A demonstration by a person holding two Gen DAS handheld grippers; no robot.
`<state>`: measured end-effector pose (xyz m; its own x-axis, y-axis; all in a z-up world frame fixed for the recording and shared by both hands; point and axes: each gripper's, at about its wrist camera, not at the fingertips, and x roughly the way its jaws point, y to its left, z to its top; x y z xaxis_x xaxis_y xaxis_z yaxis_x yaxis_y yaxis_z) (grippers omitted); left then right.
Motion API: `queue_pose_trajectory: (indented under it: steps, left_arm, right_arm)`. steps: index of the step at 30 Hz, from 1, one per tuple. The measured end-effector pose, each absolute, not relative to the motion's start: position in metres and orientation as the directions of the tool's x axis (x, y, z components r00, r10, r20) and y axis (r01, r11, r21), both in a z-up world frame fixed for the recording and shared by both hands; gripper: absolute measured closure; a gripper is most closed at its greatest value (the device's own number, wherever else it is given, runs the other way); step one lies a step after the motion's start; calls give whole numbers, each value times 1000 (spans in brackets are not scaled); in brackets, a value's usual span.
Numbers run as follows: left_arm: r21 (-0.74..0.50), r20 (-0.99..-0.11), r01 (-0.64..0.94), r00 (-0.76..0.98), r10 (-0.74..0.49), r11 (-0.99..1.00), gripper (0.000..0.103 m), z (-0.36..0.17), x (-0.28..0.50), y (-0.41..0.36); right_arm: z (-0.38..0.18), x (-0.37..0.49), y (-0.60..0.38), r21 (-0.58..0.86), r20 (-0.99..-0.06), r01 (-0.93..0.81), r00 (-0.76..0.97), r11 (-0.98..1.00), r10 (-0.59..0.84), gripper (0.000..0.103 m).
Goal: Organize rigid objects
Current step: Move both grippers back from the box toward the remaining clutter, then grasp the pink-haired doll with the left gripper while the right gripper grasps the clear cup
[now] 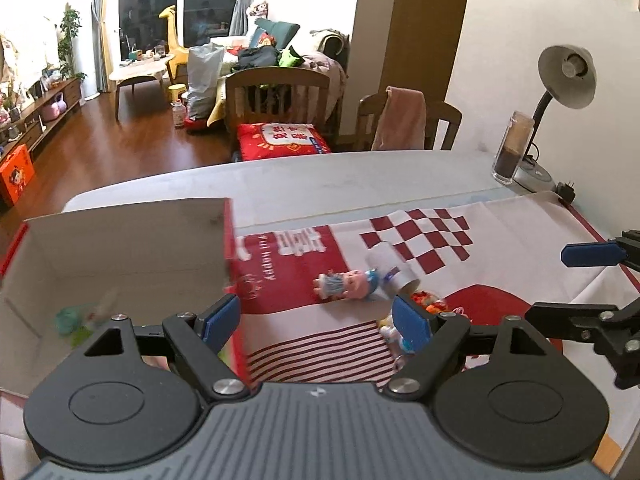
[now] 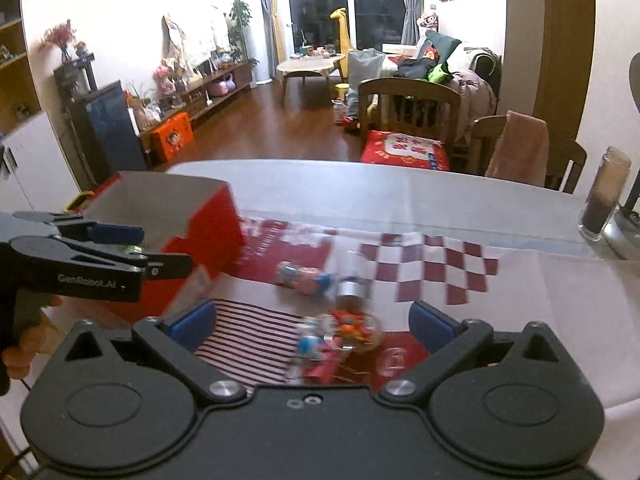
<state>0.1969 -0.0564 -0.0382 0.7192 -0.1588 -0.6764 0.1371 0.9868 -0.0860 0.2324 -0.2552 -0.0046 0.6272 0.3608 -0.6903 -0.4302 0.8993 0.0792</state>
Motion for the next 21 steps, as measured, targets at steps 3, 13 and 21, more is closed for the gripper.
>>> queue_pose_trajectory:
  steps: [3,13,21]
  left_arm:
    - [-93,-685,141,709,-166,986,20,-48,210,-75]
    - [-58,-718,105,686,-114,993,20,-95,253,-108]
    - [-29,-735,104,672,-92,994,20,-128,281,-118]
  right_arm:
    - [-14,245,-269,77,-710,-432,609,899,353,1]
    - [-39,291,-297,84,-751,-424,568,902,337,2]
    - [-56,327,-290,102,-771,-432,535,896,346,4]
